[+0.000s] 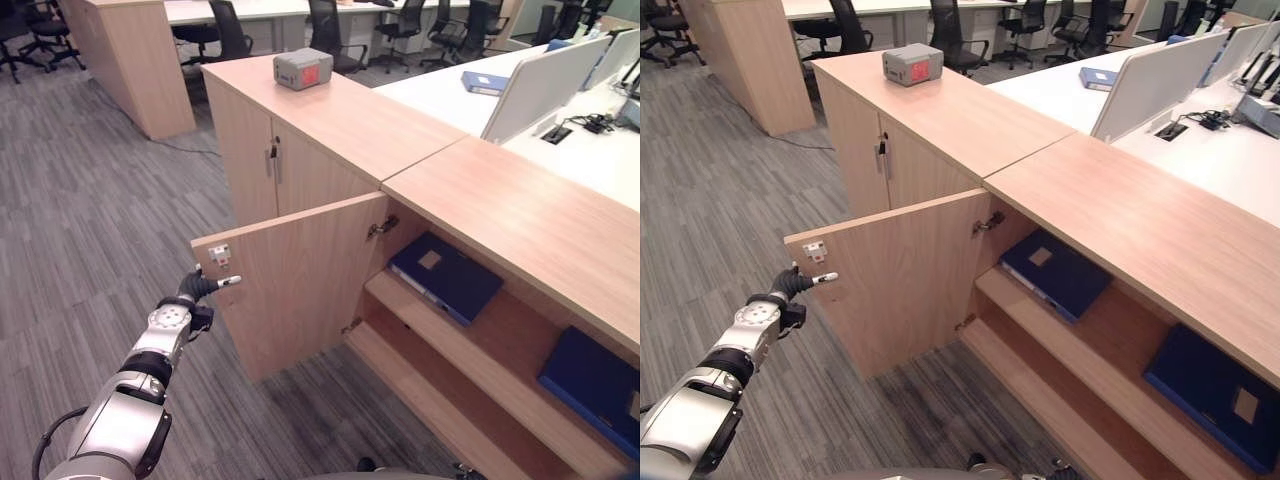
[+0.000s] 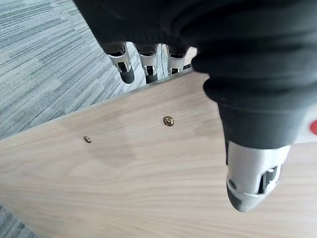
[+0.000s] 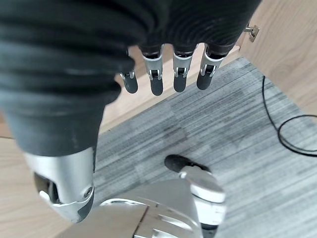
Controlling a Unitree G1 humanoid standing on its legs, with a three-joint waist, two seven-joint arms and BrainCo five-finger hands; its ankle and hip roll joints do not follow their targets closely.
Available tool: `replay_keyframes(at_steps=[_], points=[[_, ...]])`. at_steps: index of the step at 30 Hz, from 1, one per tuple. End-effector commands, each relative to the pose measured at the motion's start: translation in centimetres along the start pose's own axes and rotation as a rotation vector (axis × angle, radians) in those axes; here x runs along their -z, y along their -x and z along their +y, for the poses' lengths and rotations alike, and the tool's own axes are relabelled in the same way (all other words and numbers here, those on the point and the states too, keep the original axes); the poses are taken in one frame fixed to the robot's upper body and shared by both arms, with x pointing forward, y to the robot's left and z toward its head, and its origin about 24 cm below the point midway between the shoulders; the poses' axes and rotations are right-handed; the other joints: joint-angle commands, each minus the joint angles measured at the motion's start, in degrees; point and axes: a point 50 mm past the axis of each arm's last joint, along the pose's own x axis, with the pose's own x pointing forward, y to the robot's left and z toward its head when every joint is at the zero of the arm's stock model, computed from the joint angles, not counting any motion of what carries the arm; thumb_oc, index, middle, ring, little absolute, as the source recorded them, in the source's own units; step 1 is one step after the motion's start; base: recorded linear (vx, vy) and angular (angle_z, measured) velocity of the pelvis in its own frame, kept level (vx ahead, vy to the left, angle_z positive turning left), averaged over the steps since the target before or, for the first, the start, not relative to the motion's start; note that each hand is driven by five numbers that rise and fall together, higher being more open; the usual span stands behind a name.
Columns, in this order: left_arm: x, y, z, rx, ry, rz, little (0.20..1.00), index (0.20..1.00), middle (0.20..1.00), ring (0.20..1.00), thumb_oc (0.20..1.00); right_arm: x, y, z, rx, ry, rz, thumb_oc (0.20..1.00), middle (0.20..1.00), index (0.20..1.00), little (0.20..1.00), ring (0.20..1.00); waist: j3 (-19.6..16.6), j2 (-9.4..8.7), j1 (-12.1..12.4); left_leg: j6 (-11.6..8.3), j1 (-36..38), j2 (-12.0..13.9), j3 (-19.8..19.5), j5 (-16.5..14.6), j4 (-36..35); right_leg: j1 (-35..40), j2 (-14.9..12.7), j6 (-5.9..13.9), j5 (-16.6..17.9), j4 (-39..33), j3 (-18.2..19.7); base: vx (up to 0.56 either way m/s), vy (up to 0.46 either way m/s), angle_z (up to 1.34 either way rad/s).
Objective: Put the empty folder in the office cabinet
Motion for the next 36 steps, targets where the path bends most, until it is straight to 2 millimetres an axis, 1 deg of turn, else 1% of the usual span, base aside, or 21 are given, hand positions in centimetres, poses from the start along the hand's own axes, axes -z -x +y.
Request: replay_keyframes(at_steps=[1, 2, 4, 6, 7, 8, 9, 10, 11, 14, 17, 18, 19, 20, 21, 22, 25, 26, 29, 35, 36], points=[[-6.3, -1.0, -4.6, 0.191, -0.061, -0.253, 1.000, 1.000, 1.000, 1.000, 1.000, -1.7, -0.4, -0.4, -0.003, 0.071, -0.020, 1.000, 1.000, 1.000, 1.000, 1.000, 2.10, 0.14, -0.73, -2.31, 3.46, 0.52, -3.14, -7.27, 0.74, -1.26, -5.93, 6.34, 2.43, 1.80, -2.97, 0.00, 0.022, 0.14], [-5.0, -0.2, -6.0, 0.258, -0.064, -0.249, 1.000, 1.000, 1.000, 1.000, 1.000, -1.4, -0.4, -0.4, 0.004, 0.053, -0.008, 1.000, 1.000, 1.000, 1.000, 1.000, 2.26, 0.44, -0.07, -2.13, 3.38, 0.35, -3.65, -7.32, 0.74, -1.11, -6.16, 6.34, 2.33, 2.01, -3.28, 0.00, 0.015, 0.15], [-4.5, 0.2, -6.6, 0.287, -0.063, -0.250, 1.000, 1.000, 1.000, 1.000, 1.000, -1.2, -0.4, -0.4, 0.004, 0.046, -0.003, 1.000, 1.000, 1.000, 1.000, 1.000, 2.25, 0.54, 0.12, -2.10, 3.36, 0.28, -3.83, -7.34, 0.74, -1.04, -6.25, 6.34, 2.26, 2.12, -3.51, 0.01, 0.011, 0.08], [-2.6, 2.2, -7.8, 0.388, -0.085, -0.261, 1.000, 1.000, 1.000, 1.000, 1.000, -1.0, -0.4, -0.5, 0.011, -0.001, 0.008, 1.000, 1.000, 1.000, 1.000, 1.000, 2.54, 1.16, 1.25, -1.86, 3.31, -0.01, -4.45, -7.41, 0.74, -0.59, -6.68, 6.34, 2.00, 2.60, -4.12, 0.01, 0.019, 0.16], [-2.6, 2.2, -7.8, 0.388, -0.085, -0.261, 1.000, 1.000, 1.000, 1.000, 1.000, -1.0, -0.4, -0.5, 0.010, -0.001, 0.008, 1.000, 1.000, 1.000, 1.000, 1.000, 2.53, 1.15, 1.24, -1.86, 3.31, -0.01, -4.45, -7.41, 0.74, -0.60, -6.68, 6.34, 1.99, 2.60, -4.12, 0.00, 0.030, 0.22], [-1.3, 3.6, -8.1, 0.437, -0.055, -0.253, 1.000, 1.000, 1.000, 1.000, 1.000, -1.1, -0.4, -0.5, 0.015, -0.039, 0.003, 1.000, 1.000, 1.000, 1.000, 1.000, 2.75, 1.57, 1.93, -1.71, 3.36, -0.19, -4.80, -7.43, 0.74, -0.46, -6.96, 6.32, 1.77, 3.10, -4.41, 0.00, 0.029, 0.11], [-0.5, 4.2, -8.2, 0.458, -0.049, -0.239, 1.000, 1.000, 1.000, 1.000, 1.000, -1.0, -0.4, -0.4, 0.014, -0.055, 0.005, 1.000, 1.000, 1.000, 1.000, 1.000, 2.79, 1.76, 2.14, -1.60, 3.38, -0.31, -4.98, -7.46, 0.74, -0.45, -7.07, 6.30, 1.62, 3.42, -4.48, -0.01, 0.045, 0.07], [0.5, 5.3, -8.1, 0.496, -0.080, -0.228, 1.000, 1.000, 1.000, 1.000, 1.000, -0.8, -0.4, -0.3, 0.013, -0.075, 0.011, 1.000, 1.000, 1.000, 1.000, 1.000, 3.02, 2.18, 2.67, -1.43, 3.33, -0.56, -5.25, -7.54, 0.74, -0.38, -7.39, 6.30, 1.51, 3.78, -4.74, 0.00, 0.000, 0.00], [0.5, 5.3, -8.1, 0.496, -0.080, -0.227, 1.000, 1.000, 1.000, 1.000, 1.000, -0.8, -0.4, -0.3, 0.012, -0.074, 0.012, 1.000, 1.000, 1.000, 1.000, 1.000, 2.97, 2.15, 2.65, -1.42, 3.34, -0.56, -5.26, -7.54, 0.74, -0.38, -7.40, 6.31, 1.51, 3.79, -4.75, -0.01, 0.021, 0.11], [2.0, 6.6, -7.9, 0.542, -0.117, -0.190, 1.000, 1.000, 1.000, 1.000, 1.000, -0.9, -0.4, -0.6, 0.016, -0.091, 0.013, 1.000, 1.000, 1.000, 1.000, 1.000, 3.22, 2.85, 3.08, -1.32, 3.11, -0.73, -5.33, -7.48, 0.74, -0.86, -7.77, 6.34, 1.69, 4.28, -5.14, -0.02, 0.008, 0.06], [2.5, 7.3, -8.0, 0.590, -0.146, -0.174, 1.000, 1.000, 1.000, 1.000, 1.000, -1.5, -0.5, -0.9, 0.029, -0.116, 0.001, 1.000, 1.000, 1.000, 1.000, 1.000, 3.87, 3.84, 3.39, -1.08, 2.60, -0.64, -4.89, -7.13, 0.74, -2.23, -7.85, 6.34, 1.83, 5.77, -5.31, -0.08, -0.008, -0.05], [2.6, 7.5, -8.0, 0.601, -0.149, -0.170, 1.000, 1.000, 1.000, 1.000, 1.000, -2.0, -0.6, -1.1, 0.033, -0.118, -0.010, 1.000, 1.000, 1.000, 1.000, 1.000, 4.67, 4.42, 3.62, -0.83, 2.47, -0.49, -4.31, -6.90, 0.74, -3.85, -8.01, 6.34, 1.92, 8.18, -5.51, -0.21, -0.020, -0.12], [2.8, 7.8, -8.2, 0.617, -0.125, -0.163, 1.000, 1.000, 1.000, 1.000, 1.000, -2.8, -0.7, -1.4, 0.039, -0.117, -0.028, 1.000, 1.000, 1.000, 1.000, 1.000, 5.56, 5.68, 4.37, -0.53, 1.78, 0.27, -2.48, -6.29, 0.74, -5.35, -8.86, 6.26, 1.43, 11.92, -9.23, -0.24, -0.001, -0.10], [3.0, 8.0, -8.3, 0.625, -0.121, -0.156, 1.000, 1.000, 1.000, 1.000, 1.000, -3.2, -0.7, -1.5, 0.042, -0.119, -0.036, 1.000, 1.000, 1.000, 1.000, 1.000, 5.50, 6.34, 5.02, -0.43, 1.35, 0.57, -0.94, -5.80, 0.74, -5.05, -9.94, 5.91, 1.14, 13.56, -13.04, -0.18, -0.005, -0.16], [3.0, 8.0, -8.3, 0.625, -0.120, -0.156, 1.000, 1.000, 1.000, 1.000, 1.000, -3.2, -0.7, -1.6, 0.043, -0.118, -0.036, 1.000, 1.000, 1.000, 1.000, 1.000, 5.47, 6.36, 4.94, -0.45, 1.32, 0.56, -1.03, -5.82, 0.74, -5.18, -10.03, 5.90, 0.89, 13.91, -13.10, -0.10, 0.020, -0.61], [3.4, 8.4, -8.6, 0.636, -0.113, -0.143, 1.000, 1.000, 1.000, 1.000, 1.000, -3.4, -0.8, -1.5, 0.044, -0.119, -0.037, 1.000, 1.000, 1.000, 1.000, 1.000, 5.30, 6.96, 5.46, -0.32, 1.12, 0.58, 0.80, -5.67, 1.26, -4.39, -11.33, 5.22, -0.06, 16.76, -17.47, -0.06, -0.001, -0.83], [3.8, 8.4, -9.1, 0.639, -0.088, -0.124, 1.000, 1.000, 1.000, 1.000, 1.000, -3.3, -0.8, -1.5, 0.049, -0.124, -0.032, 1.000, 1.000, 1.000, 1.000, 1.000, 4.62, 7.25, 5.79, -0.43, 1.04, 0.24, 2.72, -5.40, 1.57, -2.72, -11.75, 5.13, -0.44, 15.50, -20.06, -0.04, -0.033, -0.85], [4.0, 8.6, -9.7, 0.641, -0.063, -0.126, 1.000, 1.000, 1.000, 1.000, 1.000, -3.1, -0.7, -1.6, 0.054, -0.115, -0.025, 1.000, 1.000, 1.000, 1.000, 1.000, 4.06, 7.64, 5.67, -0.59, 1.11, 0.19, 3.83, -5.19, 1.74, -1.60, -11.80, 4.92, -0.68, 13.26, -20.54, 0.00, -0.114, -0.63], [3.9, 8.7, -10.8, 0.640, -0.015, -0.135, 1.000, 1.000, 1.000, 1.000, 1.000, -2.6, -0.6, -2.1, 0.070, -0.106, -0.013, 1.000, 1.000, 1.000, 1.000, 1.000, 3.26, 8.92, 4.62, -1.51, 1.48, 0.68, 4.63, -4.47, 1.83, 0.79, -10.01, 4.69, -0.74, 7.56, -19.68, 0.02, -0.131, -0.32], [3.2, 8.5, -13.6, 0.663, 0.085, -0.157, 1.000, 1.000, 1.000, 1.000, 1.000, -2.5, -0.4, -4.2, 0.132, -0.102, -0.015, 1.000, 1.000, 1.000, 1.000, 1.000, 3.09, 12.13, 1.14, -3.47, 2.56, 2.38, 6.86, -2.95, 1.82, 2.63, -7.29, 4.01, -1.05, 1.67, -15.80, 0.02, -0.102, -0.35], [3.1, 8.5, -13.6, 0.664, 0.085, -0.158, 1.000, 1.000, 1.000, 1.000, 1.000, -2.5, -0.4, -4.3, 0.133, -0.102, -0.015, 1.000, 1.000, 1.000, 1.000, 1.000, 3.18, 12.23, 1.20, -3.51, 2.63, 2.44, 6.93, -2.95, 1.81, 2.65, -7.23, 3.98, -1.05, 1.67, -15.73, 0.03, -0.109, -0.31]])
